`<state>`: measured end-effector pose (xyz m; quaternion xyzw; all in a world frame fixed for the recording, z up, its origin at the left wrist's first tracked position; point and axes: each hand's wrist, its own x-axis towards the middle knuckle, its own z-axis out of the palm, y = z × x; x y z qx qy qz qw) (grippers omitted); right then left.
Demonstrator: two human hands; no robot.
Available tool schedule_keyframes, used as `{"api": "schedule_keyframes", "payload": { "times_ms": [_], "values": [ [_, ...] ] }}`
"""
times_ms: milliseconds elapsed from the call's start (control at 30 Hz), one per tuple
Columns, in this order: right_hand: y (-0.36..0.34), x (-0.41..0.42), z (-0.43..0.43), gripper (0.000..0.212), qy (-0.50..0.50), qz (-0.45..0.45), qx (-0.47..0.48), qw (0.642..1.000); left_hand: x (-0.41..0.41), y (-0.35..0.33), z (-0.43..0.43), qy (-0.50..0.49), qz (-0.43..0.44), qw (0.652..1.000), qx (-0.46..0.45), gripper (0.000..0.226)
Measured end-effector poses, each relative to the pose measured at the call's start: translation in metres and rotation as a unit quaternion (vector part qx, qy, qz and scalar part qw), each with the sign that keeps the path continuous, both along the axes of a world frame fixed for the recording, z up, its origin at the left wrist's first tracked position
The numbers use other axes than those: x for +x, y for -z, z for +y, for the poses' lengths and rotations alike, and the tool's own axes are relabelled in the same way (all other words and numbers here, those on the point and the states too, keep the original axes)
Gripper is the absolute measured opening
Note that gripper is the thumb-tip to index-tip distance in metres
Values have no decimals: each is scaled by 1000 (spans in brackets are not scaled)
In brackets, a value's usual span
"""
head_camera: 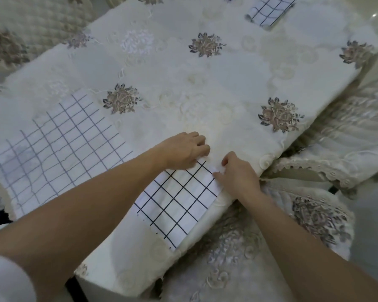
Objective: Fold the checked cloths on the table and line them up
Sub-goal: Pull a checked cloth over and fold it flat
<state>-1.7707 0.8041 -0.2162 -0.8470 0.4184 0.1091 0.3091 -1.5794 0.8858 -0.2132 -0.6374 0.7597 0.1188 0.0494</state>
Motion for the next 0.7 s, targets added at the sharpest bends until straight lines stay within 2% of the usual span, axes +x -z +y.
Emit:
{"api": "schedule_keyframes", "payload": {
  "times_ms": [167,467,600,700],
  "values": [
    [4,7,-12,14,-12,20,47,999,-1,-6,-13,1,-3,998,62,28],
    [-2,10,-38,13,-22,-44,69,996,0,-11,-35,-20,31,995,97,18],
    [-6,16,-59,9,-4,-71,36,997,4,-13,-47,-61,39,995,65,19],
    [-13,23,-76,26,-7,-82,40,996,6,-14,-55,-114,65,991,12,19]
  ]
}}
